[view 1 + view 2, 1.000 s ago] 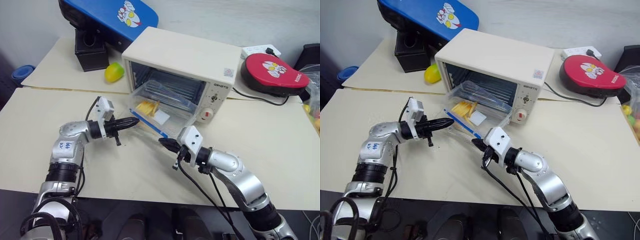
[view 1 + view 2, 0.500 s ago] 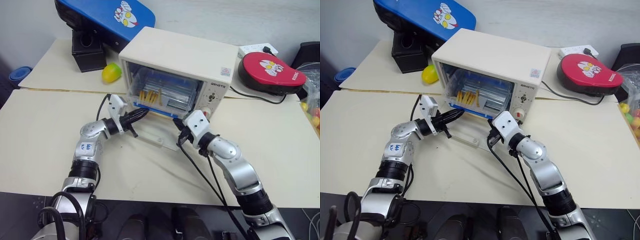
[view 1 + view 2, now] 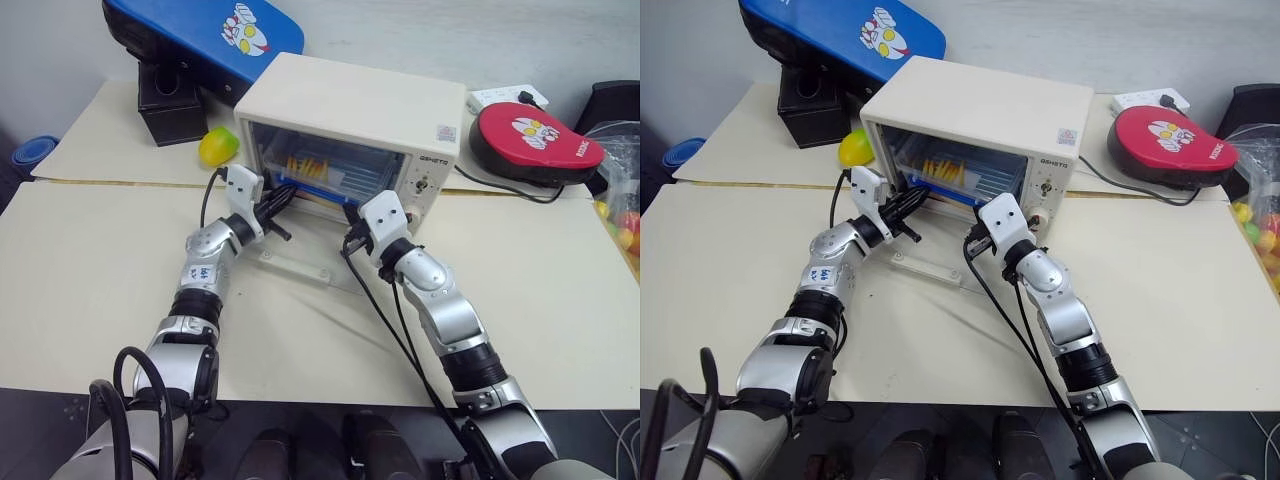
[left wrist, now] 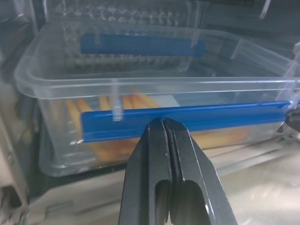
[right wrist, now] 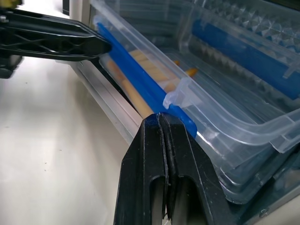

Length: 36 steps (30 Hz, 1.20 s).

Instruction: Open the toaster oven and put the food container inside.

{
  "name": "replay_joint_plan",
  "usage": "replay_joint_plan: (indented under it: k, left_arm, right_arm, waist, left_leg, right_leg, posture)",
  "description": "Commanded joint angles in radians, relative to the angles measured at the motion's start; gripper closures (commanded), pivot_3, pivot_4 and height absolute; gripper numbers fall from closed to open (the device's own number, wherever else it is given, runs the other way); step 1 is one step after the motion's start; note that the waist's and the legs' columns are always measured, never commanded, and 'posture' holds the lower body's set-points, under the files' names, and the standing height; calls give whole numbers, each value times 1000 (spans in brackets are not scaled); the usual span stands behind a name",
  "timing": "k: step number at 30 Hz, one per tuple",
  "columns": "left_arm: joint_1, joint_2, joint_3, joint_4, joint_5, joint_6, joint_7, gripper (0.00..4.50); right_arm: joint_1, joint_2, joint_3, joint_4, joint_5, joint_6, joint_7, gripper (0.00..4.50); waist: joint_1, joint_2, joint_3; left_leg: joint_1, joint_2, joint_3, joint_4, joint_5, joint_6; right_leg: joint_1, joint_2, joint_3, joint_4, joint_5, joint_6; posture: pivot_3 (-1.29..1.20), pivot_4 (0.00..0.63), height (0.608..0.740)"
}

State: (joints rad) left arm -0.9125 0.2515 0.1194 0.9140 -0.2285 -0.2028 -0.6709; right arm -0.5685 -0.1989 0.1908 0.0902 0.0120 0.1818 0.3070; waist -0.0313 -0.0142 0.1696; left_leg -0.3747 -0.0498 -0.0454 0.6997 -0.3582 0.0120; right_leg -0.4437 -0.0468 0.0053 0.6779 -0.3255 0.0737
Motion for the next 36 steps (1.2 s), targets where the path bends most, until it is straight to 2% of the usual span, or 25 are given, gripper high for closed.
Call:
replay_joint_plan:
  k: [1,4,7,11,14,18,21,24,28,36]
  left_arm:
    - [15,54,33,-48,-23,1,-43,4477]
    - [80,112,40,-140,-53,58,-135,4477]
    - [147,178,65,-253,-118,158,-224,3896]
    - [284,320,99,-465,-215,228,-430,2704]
    - [385,444,129,-568,-303,314,-603,1835]
    - [477,568,130,-663,-372,484,-718,720]
    - [505,611,157,-730,-454,606,-753,29]
    - [533,613,170,-781,-472,600,-779,29]
    - [568,595,192,-809,-471,615,-721,29]
    - [655,485,302,-871,-485,568,-552,29]
  right_arm:
    - [30,-15,-47,-88,71,15,69,4471]
    - [99,-38,-55,-197,143,53,147,4471]
    - [179,-92,-82,-304,202,91,217,4500]
    - [279,-222,-169,-338,265,82,328,4500]
    - [336,-324,-201,-267,274,36,436,4500]
    - [347,-373,-161,-122,241,-53,544,4500]
    - [332,-383,-107,-16,195,-199,641,4500]
    - [303,-347,-94,43,211,-260,684,4500]
    - [258,-255,-89,80,254,-327,711,4500]
    - [149,-56,-228,51,406,-375,574,4500]
  waist:
    - [0,0,0]
    - [-3,0,0]
    - [-2,0,0]
    - [3,0,0]
    - [4,1,0]
    - [4,1,0]
    - [4,1,1]
    - [4,1,1]
    - [2,2,1]
    - [3,3,1]
  left_leg:
    - [0,0,0,0,0,0]
    - [0,1,-1,-2,0,0]
    - [0,1,-2,-3,0,0]
    - [-1,1,-2,-3,0,0]
    - [-1,1,-2,-3,0,0]
    - [0,1,-2,-4,0,1]
    - [1,1,-2,-4,-1,1]
    - [2,1,-2,-4,-1,1]
    - [3,2,-2,-4,-1,1]
    - [3,2,-1,-3,-1,1]
  right_leg:
    - [0,0,0,0,0,0]
    - [-1,0,0,1,0,0]
    - [-1,0,-1,0,0,0]
    - [-1,0,0,-3,0,0]
    - [1,0,0,-6,0,0]
    - [2,0,0,-8,0,0]
    - [3,0,0,-9,0,0]
    - [4,0,0,-9,0,0]
    - [4,1,0,-9,0,0]
    - [4,1,0,-8,0,0]
  posture:
    - [0,150,740]
    - [0,150,740]
    - [0,150,740]
    - [0,150,740]
    - [0,150,740]
    - [0,150,740]
    - [0,150,740]
    - [0,150,740]
    - [0,150,740]
    - [0,150,740]
